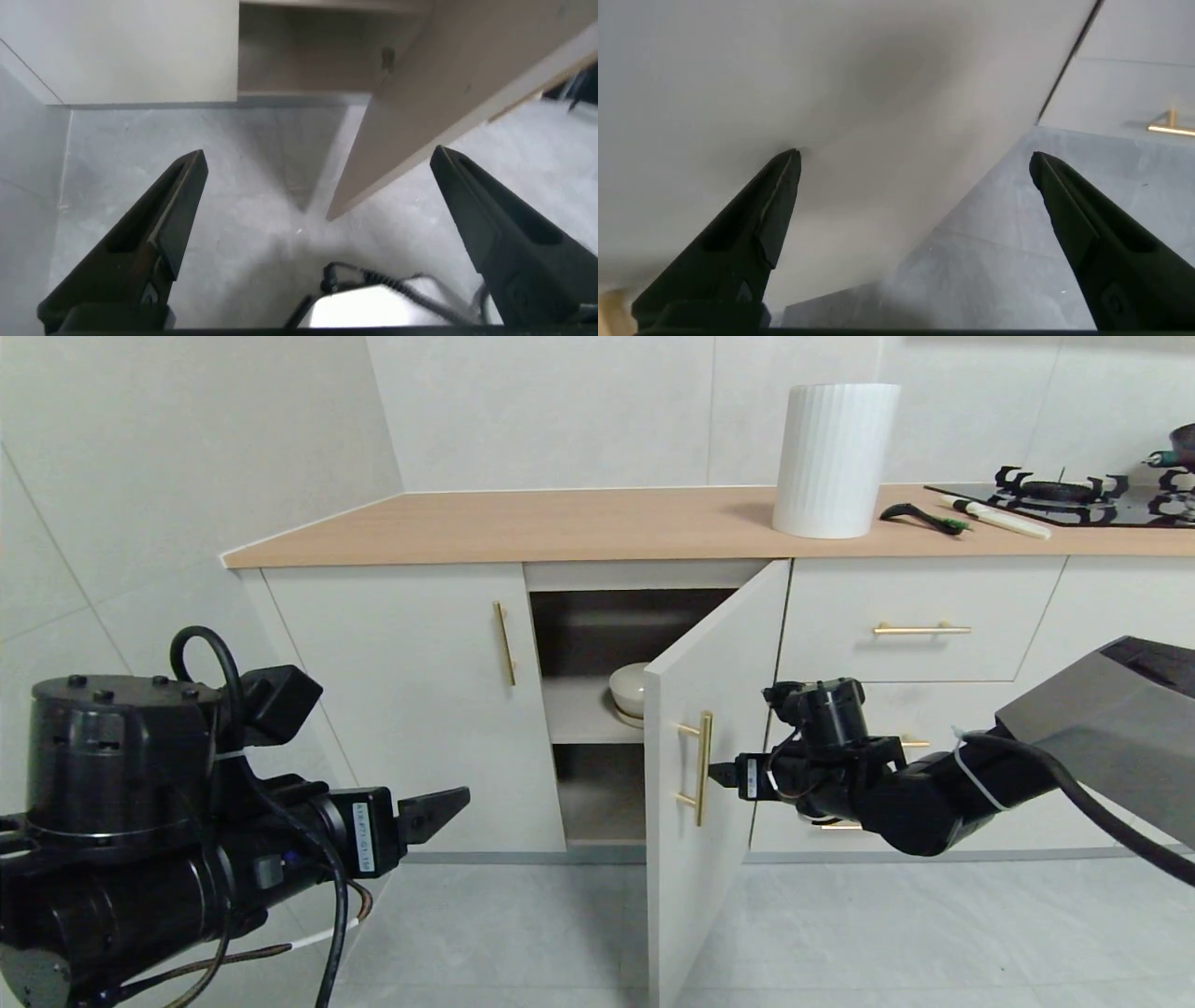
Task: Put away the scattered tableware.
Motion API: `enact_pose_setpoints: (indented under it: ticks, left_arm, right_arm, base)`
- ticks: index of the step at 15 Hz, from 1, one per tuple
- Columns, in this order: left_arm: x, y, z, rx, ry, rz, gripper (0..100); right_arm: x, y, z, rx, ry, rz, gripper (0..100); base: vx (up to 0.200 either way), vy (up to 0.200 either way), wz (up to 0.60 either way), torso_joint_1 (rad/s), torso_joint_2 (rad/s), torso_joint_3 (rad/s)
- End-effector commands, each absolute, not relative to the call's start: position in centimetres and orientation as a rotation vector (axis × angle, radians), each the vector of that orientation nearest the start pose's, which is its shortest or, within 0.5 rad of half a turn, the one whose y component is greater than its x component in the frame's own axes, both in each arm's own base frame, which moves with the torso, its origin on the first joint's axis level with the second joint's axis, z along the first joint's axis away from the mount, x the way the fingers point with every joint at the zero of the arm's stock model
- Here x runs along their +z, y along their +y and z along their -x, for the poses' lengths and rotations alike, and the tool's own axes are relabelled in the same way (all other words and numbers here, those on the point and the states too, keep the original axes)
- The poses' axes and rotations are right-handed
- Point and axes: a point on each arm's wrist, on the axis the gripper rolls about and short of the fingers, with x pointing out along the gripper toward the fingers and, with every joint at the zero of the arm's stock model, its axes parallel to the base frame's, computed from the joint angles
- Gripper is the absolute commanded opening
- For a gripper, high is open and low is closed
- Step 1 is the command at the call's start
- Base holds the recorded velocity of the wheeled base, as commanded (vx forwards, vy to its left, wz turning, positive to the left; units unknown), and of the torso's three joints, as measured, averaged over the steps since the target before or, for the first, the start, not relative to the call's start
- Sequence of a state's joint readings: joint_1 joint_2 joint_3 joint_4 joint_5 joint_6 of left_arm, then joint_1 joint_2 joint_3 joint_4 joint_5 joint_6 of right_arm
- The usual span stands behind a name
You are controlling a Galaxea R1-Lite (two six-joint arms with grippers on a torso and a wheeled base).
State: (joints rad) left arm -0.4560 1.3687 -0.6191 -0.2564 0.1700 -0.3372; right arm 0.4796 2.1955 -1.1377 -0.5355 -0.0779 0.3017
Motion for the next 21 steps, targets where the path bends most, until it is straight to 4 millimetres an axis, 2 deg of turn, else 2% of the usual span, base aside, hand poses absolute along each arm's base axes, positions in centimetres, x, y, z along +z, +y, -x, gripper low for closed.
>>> enact_pose_setpoints:
  ticks: [1, 6, 11, 17, 21]
  left_arm:
    - [17.9, -8.9, -19.0, -0.195, 0.520, 0.172, 100]
    - [17.7, -9.0, -19.2, -0.194, 0.528, 0.169, 100]
    - [17.8, -9.0, -19.2, -0.194, 0.525, 0.172, 100]
    - [17.8, -9.0, -19.2, -0.194, 0.524, 0.174, 100]
    - [17.6, -9.1, -19.4, -0.192, 0.531, 0.173, 100]
  right_arm:
    - [7.5, 19.2, -37.2, 0.313, 0.560, -0.148, 100]
    - [6.8, 20.0, -37.4, 0.318, 0.569, -0.164, 100]
    - [7.2, 21.0, -37.6, 0.326, 0.559, -0.225, 100]
    - [6.5, 24.3, -40.9, 0.280, 0.505, -0.451, 100]
    - [4.2, 25.3, -43.6, 0.174, 0.450, -0.473, 100]
  base:
    - [0.200, 0.000, 0.00, 0.002, 0.00, 0.007]
    - [0.200, 0.000, 0.00, 0.000, 0.00, -0.004]
    - [0.000, 0.000, 0.00, 0.000, 0.00, 0.000]
    - [0.000, 0.000, 0.00, 0.000, 0.00, 0.000]
    - [0.000, 0.000, 0.00, 0.000, 0.00, 0.000]
